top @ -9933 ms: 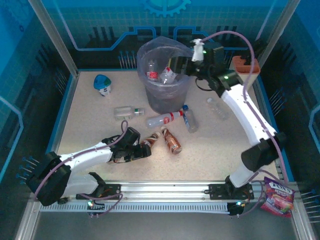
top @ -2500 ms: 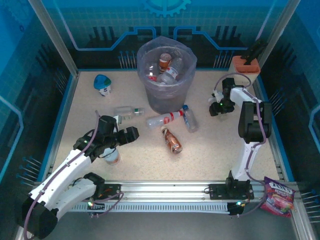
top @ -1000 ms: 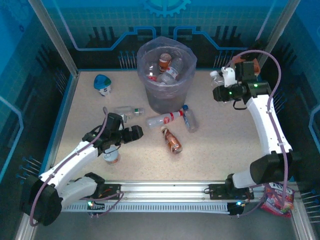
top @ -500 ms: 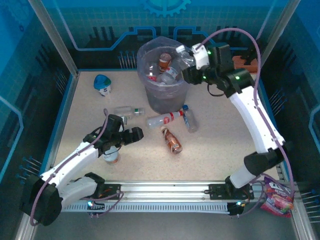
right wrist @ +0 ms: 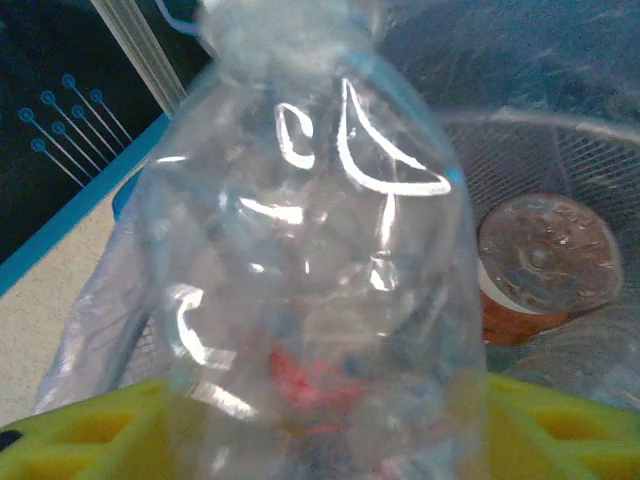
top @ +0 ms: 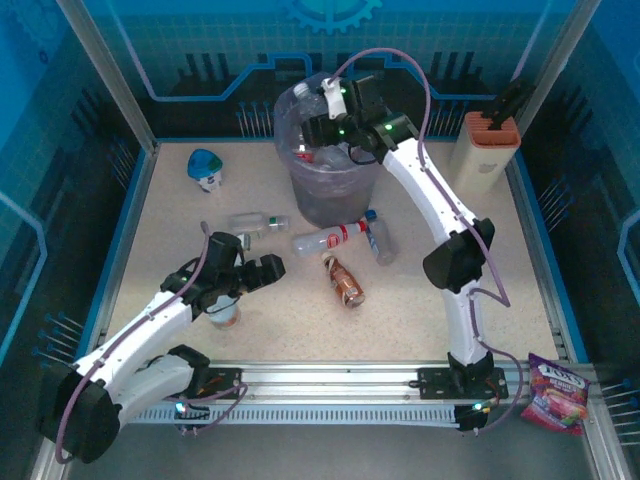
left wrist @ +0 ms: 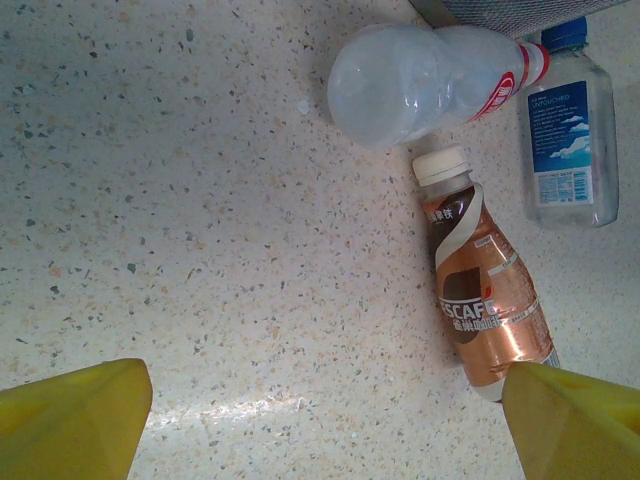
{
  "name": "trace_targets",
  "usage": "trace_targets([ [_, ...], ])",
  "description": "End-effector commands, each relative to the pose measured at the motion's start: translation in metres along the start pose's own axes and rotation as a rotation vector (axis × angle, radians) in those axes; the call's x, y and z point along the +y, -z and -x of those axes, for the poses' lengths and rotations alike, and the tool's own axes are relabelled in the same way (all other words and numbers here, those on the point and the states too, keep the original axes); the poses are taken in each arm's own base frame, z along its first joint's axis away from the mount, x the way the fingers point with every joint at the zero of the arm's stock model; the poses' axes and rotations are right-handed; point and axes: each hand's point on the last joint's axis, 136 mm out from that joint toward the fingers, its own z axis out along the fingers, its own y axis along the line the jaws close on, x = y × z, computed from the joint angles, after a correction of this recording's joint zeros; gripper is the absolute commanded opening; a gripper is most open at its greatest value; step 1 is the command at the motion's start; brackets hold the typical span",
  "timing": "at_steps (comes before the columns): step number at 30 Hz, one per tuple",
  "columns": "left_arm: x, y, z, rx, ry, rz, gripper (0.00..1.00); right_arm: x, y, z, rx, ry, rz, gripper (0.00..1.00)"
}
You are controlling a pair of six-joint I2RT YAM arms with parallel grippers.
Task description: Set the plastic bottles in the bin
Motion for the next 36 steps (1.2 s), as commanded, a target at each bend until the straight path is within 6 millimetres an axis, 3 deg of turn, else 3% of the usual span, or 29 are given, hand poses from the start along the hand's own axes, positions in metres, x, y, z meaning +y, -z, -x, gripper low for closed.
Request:
trace_targets([
  [1,0.001,0.002,-0.004,0.011,0.016,0.002,0.92,0.01,0.009,0.008,-0.013,-0.003,-0.004,0.84],
  [3,0.002,0.002,-0.004,0.012,0.014,0.005,0.92,0.008,0.012,0.009,-0.015,0.011,-0.023,0.89],
  [7,0.003,-0.001,-0.004,0.017,0.015,0.008,0.92,0.003,0.021,0.017,-0.039,0.048,-0.063,0.88],
  [12,0.002,-0.002,-0.004,0.019,0.017,0.007,0.92,0.001,0.012,0.017,-0.049,0.065,-0.065,0.69],
  [17,0.003,0.0,-0.003,0.016,0.013,0.015,0.92,0.0,-0.014,0.0,-0.006,0.054,-0.05,0.5],
  [24,0.001,0.002,-0.001,0.011,0.008,0.017,0.92,-0.006,-0.039,-0.026,0.064,0.04,-0.051,0.44],
  [30,0.0,0.003,0.004,-0.001,-0.009,0.026,0.92,0.001,-0.023,-0.004,0.0,0.055,-0.032,0.45],
  [36,0.0,0.005,0.013,-0.015,-0.023,0.054,0.92,0.006,0.018,0.021,-0.073,0.075,-0.021,0.53],
])
